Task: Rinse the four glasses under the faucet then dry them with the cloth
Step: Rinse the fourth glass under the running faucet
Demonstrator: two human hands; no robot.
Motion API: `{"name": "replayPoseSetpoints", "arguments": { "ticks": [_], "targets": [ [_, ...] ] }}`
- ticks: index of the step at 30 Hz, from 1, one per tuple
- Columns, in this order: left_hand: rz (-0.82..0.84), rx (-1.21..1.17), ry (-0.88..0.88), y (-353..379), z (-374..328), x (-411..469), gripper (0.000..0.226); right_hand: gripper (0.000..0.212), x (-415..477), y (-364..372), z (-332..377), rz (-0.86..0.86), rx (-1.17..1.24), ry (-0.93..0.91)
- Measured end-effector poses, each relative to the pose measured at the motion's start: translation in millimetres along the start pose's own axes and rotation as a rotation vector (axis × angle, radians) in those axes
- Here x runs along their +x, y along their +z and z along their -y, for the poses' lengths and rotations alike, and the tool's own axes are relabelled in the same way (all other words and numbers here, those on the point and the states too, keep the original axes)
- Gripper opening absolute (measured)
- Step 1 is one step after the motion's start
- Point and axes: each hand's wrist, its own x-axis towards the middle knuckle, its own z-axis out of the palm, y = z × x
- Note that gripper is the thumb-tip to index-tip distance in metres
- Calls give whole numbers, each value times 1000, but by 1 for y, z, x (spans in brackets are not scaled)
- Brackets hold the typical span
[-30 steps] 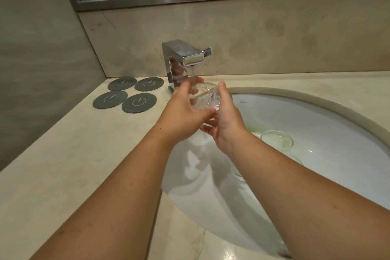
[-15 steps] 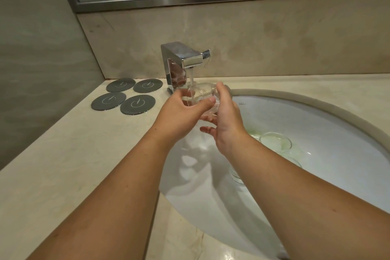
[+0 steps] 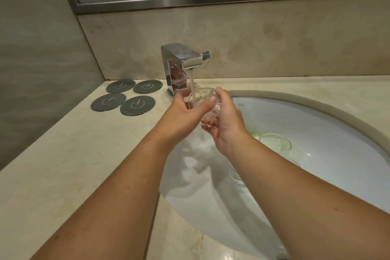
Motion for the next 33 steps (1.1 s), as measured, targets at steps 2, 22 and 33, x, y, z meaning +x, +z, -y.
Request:
{"name": "replayPoseSetpoints", "arguments": {
  "ticks": [2,22,33],
  "targets": [
    [3,6,-16,-1,-2,-2,69,59,-2,0,1,3,-4,-27],
    [-4,-26,-10,0,-1,-1,78,40,-9,0,8,-20,12,-9],
    [-74,-120,-41,-3,-3,0,66,41,-10,1,9,20,-115,-66]
  ]
}}
